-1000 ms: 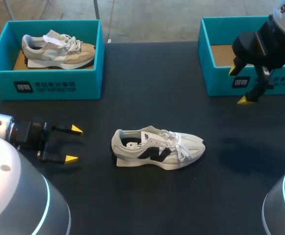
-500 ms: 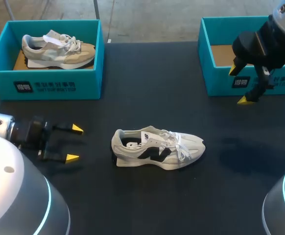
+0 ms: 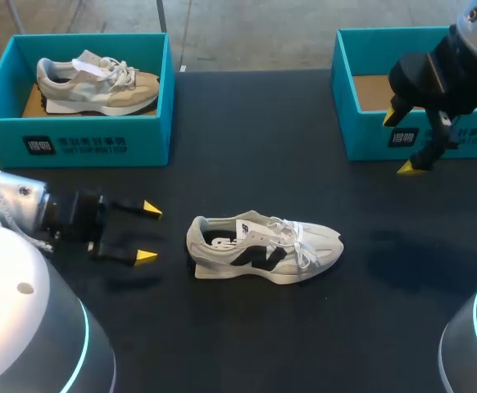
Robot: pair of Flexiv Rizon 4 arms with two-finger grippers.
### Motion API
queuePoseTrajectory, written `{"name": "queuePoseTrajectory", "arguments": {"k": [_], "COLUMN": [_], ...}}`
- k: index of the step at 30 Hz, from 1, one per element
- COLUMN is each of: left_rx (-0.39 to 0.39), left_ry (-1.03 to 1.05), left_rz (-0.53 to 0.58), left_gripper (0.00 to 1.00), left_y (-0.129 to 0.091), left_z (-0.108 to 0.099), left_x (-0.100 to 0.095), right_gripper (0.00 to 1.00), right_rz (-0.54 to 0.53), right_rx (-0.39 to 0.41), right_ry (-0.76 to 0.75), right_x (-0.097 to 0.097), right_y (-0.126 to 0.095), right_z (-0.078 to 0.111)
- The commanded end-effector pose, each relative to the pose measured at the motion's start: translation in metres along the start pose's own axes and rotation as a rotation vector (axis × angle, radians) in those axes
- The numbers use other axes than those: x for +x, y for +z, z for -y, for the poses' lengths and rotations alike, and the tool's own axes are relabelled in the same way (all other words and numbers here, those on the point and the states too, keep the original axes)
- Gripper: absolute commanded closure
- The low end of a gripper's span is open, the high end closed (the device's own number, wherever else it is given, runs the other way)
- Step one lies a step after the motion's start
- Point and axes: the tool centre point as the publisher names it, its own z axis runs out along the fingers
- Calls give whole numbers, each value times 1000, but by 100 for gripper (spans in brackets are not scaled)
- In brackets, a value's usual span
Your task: Take the shoe out of the shoebox, open the shoe tongue, remove and reinsert the insole, then place the shoe into the shoebox
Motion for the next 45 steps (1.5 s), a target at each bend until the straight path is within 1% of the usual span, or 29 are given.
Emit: {"name": "queuePoseTrajectory", "arguments": {"k": [1,6,10,12,20,31,33,35,45], "left_rx": [-1,13,15,-1,11,11,-2,12,-7], "left_ry": [-7,-21,-31,-36,-51,-47,-43,-47,-39], "left_rz": [-10,-49,-45,-47,-52,-65,-68,-68,-82], "left_gripper": [0,0,0,0,0,0,0,0,0], "left_y": [15,29,39,45,62,78,81,83,96], "left_z": [-3,-5,-7,-8,-6,-5,-4,-4,-5], "left_x": [-2,1,-1,-2,0,2,3,3,5], "right_gripper": [0,0,0,0,0,0,0,0,0], "right_rz": [-5,-5,-5,-5,-5,-5,-5,-5,-5], "right_rx": [4,4,4,4,4,4,4,4,4], "right_ry": [1,1,1,1,1,1,1,1,1], "right_x": [-3,-3,-3,-3,-3,-3,-3,-3,-3], "right_y": [1,1,1,1,1,1,1,1,1], "right_z": [-1,-1,-1,-1,-1,-1,-1,-1,-1]}}
